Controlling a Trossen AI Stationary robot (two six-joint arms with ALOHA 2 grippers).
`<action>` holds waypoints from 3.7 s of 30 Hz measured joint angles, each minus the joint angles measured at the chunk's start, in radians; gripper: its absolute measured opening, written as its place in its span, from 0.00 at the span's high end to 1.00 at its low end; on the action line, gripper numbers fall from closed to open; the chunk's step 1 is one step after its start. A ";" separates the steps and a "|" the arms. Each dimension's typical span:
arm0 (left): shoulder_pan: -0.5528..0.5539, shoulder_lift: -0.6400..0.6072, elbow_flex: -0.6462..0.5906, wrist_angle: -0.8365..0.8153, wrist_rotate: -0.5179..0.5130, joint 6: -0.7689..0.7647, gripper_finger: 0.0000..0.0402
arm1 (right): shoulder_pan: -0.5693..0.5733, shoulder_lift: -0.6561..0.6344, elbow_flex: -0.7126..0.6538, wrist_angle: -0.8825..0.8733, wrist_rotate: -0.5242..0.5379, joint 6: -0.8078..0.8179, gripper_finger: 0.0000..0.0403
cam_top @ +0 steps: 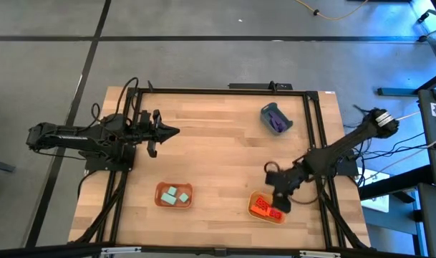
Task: Sort & place blocks by color
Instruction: Return to Home Position
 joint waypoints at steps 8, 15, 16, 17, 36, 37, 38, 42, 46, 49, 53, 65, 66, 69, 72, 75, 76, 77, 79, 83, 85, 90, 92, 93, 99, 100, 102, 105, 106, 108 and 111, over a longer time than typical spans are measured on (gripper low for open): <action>0.000 0.000 0.000 0.001 0.000 0.007 1.00 | -0.211 -0.095 0.000 0.144 0.217 -0.229 0.38; 0.000 0.000 0.000 0.001 0.000 0.007 1.00 | -0.506 -0.090 0.000 0.609 0.176 -0.528 0.60; 0.000 0.000 0.000 0.001 0.000 0.007 1.00 | -0.542 -0.090 0.000 0.676 0.146 -0.547 0.63; 0.000 0.000 0.000 0.001 0.002 0.007 1.00 | -0.577 -0.090 0.000 0.737 0.107 -0.566 0.67; 0.000 0.000 0.000 0.001 0.034 0.007 1.00 | -0.693 -0.090 0.000 0.928 -0.109 -0.595 1.00; 0.000 0.000 0.000 0.001 0.034 0.007 1.00 | -0.693 -0.090 0.000 0.927 -0.120 -0.595 1.00; 0.000 0.000 0.000 0.001 0.034 0.007 1.00 | -0.692 -0.090 0.000 0.927 -0.127 -0.595 1.00; 0.000 0.000 0.000 0.001 0.015 0.001 1.00 | -0.692 -0.090 0.000 0.928 -0.128 -0.592 1.00; 0.000 0.000 0.000 0.000 0.004 0.011 1.00 | -0.692 -0.090 0.000 0.927 -0.129 -0.563 1.00; -0.001 -0.020 0.000 -0.015 0.027 0.001 1.00 | -0.691 -0.090 0.000 0.927 -0.129 -0.561 1.00; -0.001 -0.156 0.000 -0.081 0.052 0.065 1.00 | -0.691 -0.090 0.000 0.927 -0.129 -0.552 1.00; 0.000 -0.564 -0.107 -0.188 0.051 0.094 1.00 | -0.691 -0.090 0.000 0.915 -0.131 -0.544 1.00; 0.000 -0.562 -0.109 -0.184 0.070 0.098 1.00 | -0.691 -0.090 0.000 0.916 -0.131 -0.534 1.00; 0.000 -0.545 -0.136 -0.142 0.092 0.093 1.00 | -0.691 -0.090 0.000 0.913 -0.130 -0.503 1.00; 0.000 -0.563 -0.209 -0.089 0.121 0.084 1.00 | -0.691 -0.090 0.000 0.915 -0.130 -0.487 1.00; 0.000 -0.564 -0.278 0.008 0.128 0.040 1.00 | -0.691 -0.090 0.000 0.912 -0.130 -0.483 1.00; 0.000 -0.563 -0.303 0.019 0.136 0.028 1.00 | -0.691 -0.090 0.000 0.916 -0.130 -0.479 1.00; -0.001 -0.563 -0.325 0.041 0.137 0.023 1.00 | -0.691 -0.090 0.000 0.918 -0.130 -0.473 1.00; 0.000 -0.564 -0.368 0.102 0.124 0.009 1.00 | -0.691 -0.090 0.000 0.918 -0.130 -0.464 1.00; 0.000 -0.564 -0.405 0.110 0.125 -0.013 1.00 | -0.691 -0.090 0.000 0.918 -0.129 -0.455 1.00; 0.000 -0.564 -0.405 0.085 0.120 0.007 1.00 | -0.691 -0.090 0.000 0.919 -0.129 -0.432 1.00; 0.000 -0.564 -0.405 0.080 0.150 0.018 1.00 | -0.691 -0.091 0.000 0.919 -0.139 -0.372 1.00; 0.000 -0.564 -0.405 0.046 0.162 -0.001 1.00 | -0.691 -0.095 0.000 0.913 -0.156 -0.374 1.00; 0.000 -0.564 -0.405 0.030 0.162 0.000 1.00 | -0.691 -0.100 0.000 0.912 -0.163 -0.381 1.00; 0.000 -0.561 -0.405 0.029 0.161 0.005 1.00 | -0.708 -0.206 -0.064 0.898 -0.239 -0.457 1.00; 0.000 -0.561 -0.405 0.029 0.161 0.005 1.00 | -0.712 -0.240 -0.097 0.897 -0.241 -0.465 1.00; 0.000 -0.561 -0.405 0.029 0.161 0.006 1.00 | -0.722 -0.314 -0.173 0.909 -0.241 -0.480 1.00; 0.000 -0.561 -0.405 0.029 0.161 0.006 1.00 | -0.725 -0.427 -0.299 0.922 -0.241 -0.488 1.00; 0.000 -0.561 -0.405 0.029 0.161 0.006 1.00 | -0.725 -0.462 -0.336 0.928 -0.241 -0.493 1.00; 0.000 -0.561 -0.405 0.029 0.161 0.006 1.00 | -0.724 -0.533 -0.407 0.937 -0.241 -0.506 1.00; 0.000 -0.561 -0.405 0.029 0.160 0.006 1.00 | -0.724 -0.617 -0.489 0.954 -0.229 -0.513 1.00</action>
